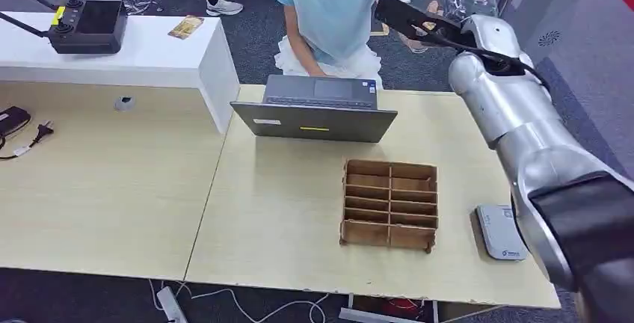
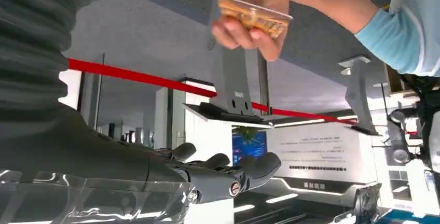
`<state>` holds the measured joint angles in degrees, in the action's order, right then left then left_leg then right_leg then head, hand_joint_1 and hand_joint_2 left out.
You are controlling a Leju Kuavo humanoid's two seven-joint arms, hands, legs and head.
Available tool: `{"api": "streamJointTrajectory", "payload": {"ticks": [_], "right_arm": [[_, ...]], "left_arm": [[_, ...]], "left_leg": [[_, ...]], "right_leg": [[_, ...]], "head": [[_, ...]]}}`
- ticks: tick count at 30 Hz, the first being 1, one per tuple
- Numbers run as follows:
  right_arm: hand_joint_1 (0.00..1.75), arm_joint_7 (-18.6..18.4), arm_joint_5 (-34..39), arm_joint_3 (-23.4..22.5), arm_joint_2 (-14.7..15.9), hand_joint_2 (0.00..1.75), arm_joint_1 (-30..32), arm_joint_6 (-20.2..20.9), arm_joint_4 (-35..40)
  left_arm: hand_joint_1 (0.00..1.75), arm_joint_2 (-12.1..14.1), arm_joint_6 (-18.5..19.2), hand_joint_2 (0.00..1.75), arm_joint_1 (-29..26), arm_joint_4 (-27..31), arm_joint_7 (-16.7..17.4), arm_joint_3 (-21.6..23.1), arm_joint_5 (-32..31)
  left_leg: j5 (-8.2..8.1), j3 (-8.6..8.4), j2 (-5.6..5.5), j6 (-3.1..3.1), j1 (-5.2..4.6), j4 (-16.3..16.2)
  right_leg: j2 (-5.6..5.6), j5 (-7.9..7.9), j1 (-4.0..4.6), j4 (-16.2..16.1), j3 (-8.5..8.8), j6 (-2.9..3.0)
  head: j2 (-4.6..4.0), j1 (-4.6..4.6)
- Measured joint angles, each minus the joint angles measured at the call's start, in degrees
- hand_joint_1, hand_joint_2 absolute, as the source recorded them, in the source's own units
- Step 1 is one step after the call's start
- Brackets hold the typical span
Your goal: Pass the card to the sensor for recognition and then transmit it.
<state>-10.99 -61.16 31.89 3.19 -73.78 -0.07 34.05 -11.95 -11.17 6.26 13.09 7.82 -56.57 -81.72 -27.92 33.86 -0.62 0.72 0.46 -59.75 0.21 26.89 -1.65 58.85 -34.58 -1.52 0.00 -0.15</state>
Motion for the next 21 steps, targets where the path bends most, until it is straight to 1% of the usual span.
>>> {"api": "streamJointTrajectory", "payload": {"ticks": [5, 13, 21], "right_arm": [[0.0, -0.3, 0.4, -0.1, 0.0, 1.75, -0.3, 0.0, -0.9], [0.0, -0.5, 0.5, -1.5, 0.3, 1.75, -0.3, -0.6, -2.5], [0.0, -0.5, 0.3, -2.5, 0.3, 1.75, -0.1, -1.2, -3.1]], "left_arm": [[0.0, 0.0, 0.0, 0.0, 0.0, 0.0, 0.0, 0.0, -0.1], [0.0, -0.1, 0.0, 0.0, 0.0, 0.0, 0.3, 0.6, -0.4], [0.0, -0.1, 0.2, 0.0, 0.1, 0.0, 0.6, 2.0, -1.3]], "left_leg": [[0.0, -0.01, 0.0, 0.0, 0.01, 0.0], [0.0, -0.01, 0.0, 0.0, -0.01, 0.0], [0.0, -0.03, 0.0, 0.0, 0.0, 0.0]], "right_leg": [[0.0, 0.0, 0.01, 0.0, 0.0, 0.0], [0.01, 0.0, -0.01, 0.0, 0.01, 0.0], [0.01, 0.0, 0.0, 0.0, -0.01, 0.0]], "head": [[0.0, 0.0], [0.0, 0.0], [0.0, 0.0]]}}
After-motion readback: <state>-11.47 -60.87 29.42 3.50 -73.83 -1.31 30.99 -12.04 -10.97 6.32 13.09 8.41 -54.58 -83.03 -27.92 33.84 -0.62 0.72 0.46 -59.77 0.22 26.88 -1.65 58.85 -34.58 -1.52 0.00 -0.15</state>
